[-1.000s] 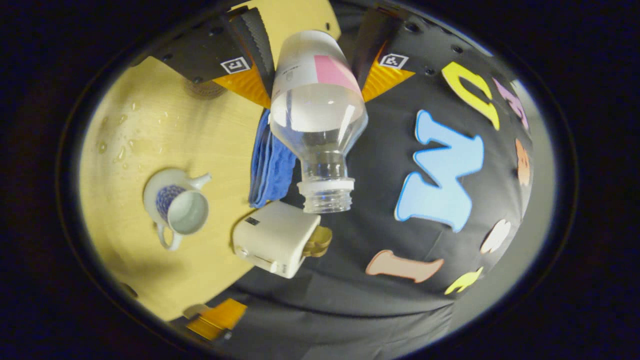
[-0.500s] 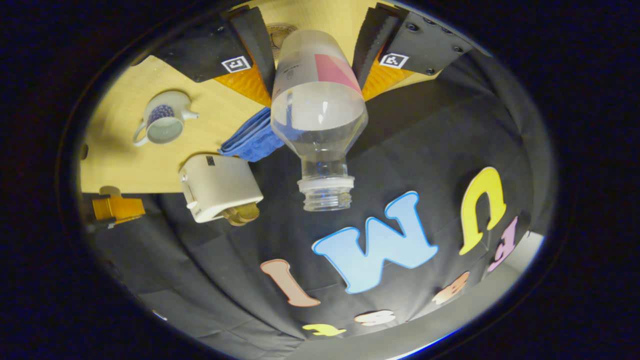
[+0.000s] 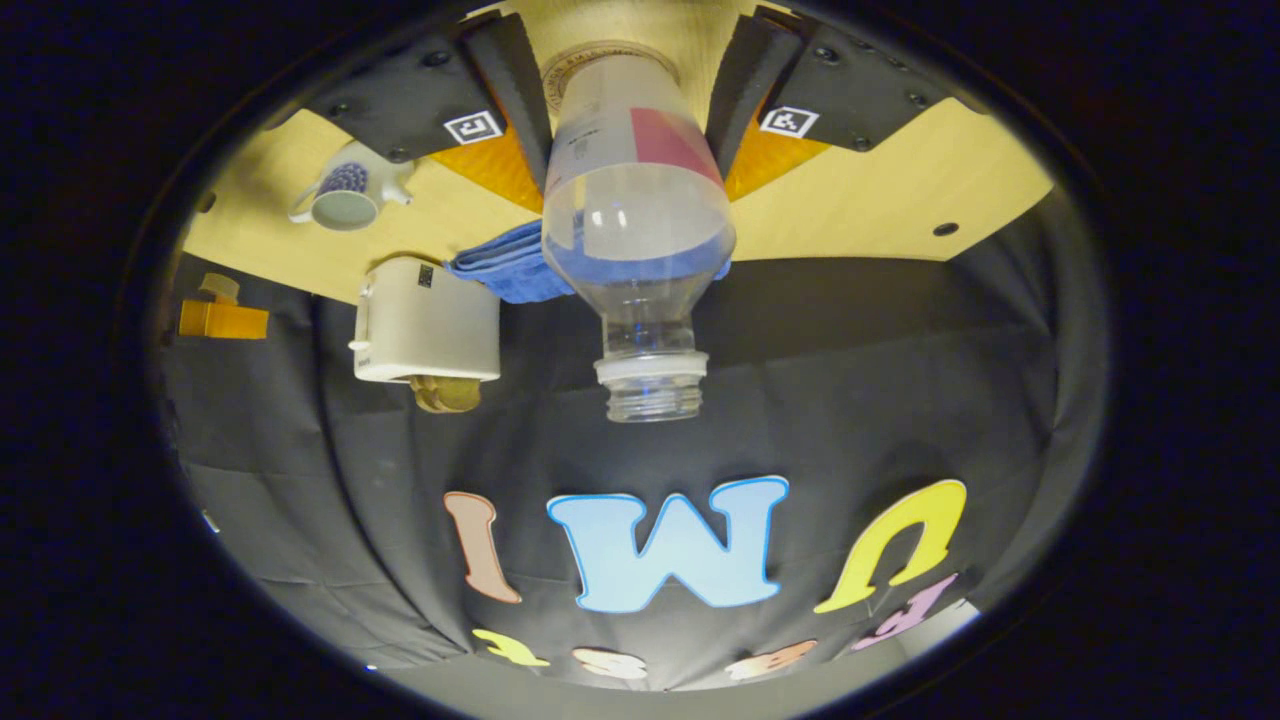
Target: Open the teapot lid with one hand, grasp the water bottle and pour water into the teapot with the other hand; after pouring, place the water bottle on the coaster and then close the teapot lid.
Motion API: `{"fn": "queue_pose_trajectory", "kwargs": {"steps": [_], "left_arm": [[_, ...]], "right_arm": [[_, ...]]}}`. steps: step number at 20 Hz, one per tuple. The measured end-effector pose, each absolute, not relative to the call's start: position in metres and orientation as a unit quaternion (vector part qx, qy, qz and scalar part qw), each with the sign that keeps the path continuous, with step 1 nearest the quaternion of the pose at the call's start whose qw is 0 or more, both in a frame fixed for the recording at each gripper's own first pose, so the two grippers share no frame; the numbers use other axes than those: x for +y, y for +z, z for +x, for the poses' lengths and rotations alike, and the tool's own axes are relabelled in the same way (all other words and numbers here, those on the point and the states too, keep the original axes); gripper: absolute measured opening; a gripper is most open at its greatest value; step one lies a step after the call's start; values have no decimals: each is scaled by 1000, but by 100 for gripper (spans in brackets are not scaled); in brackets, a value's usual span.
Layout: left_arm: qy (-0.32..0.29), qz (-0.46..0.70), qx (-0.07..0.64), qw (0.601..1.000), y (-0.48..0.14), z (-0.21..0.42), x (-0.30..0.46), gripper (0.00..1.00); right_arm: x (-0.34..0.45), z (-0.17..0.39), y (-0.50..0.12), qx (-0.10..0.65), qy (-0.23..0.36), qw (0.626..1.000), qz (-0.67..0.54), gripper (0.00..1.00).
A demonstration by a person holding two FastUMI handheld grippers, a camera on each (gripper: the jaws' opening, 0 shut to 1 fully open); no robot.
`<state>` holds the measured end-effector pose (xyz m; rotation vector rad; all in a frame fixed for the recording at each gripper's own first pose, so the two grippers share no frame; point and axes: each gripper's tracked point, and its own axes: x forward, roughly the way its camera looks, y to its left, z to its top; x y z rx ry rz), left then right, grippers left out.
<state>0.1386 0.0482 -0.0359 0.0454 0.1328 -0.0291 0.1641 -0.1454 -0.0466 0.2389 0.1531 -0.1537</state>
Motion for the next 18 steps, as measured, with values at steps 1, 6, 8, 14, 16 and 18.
{"fn": "queue_pose_trajectory", "kwargs": {"steps": [1, 6, 8, 14, 16, 18], "left_arm": [[-17, 27, 74, 997, -41, 140, 46, 84], [-17, 25, 80, 996, -50, 145, 44, 85], [-14, 23, 80, 996, -52, 146, 45, 83], [-17, 15, 79, 997, -54, 147, 45, 89], [-19, 11, 81, 996, -56, 147, 42, 89], [-19, 2, 80, 997, -54, 146, 39, 93]], "right_arm": [[-144, 164, -45, 76, -75, 987, 118, 13], [-145, 165, -46, 76, -76, 988, 114, 13], [-144, 165, -47, 77, -74, 987, 119, 13], [-141, 166, -49, 79, -74, 988, 113, 13], [-140, 167, -50, 81, -72, 988, 112, 13], [-138, 167, -50, 80, -69, 988, 111, 13]]}}
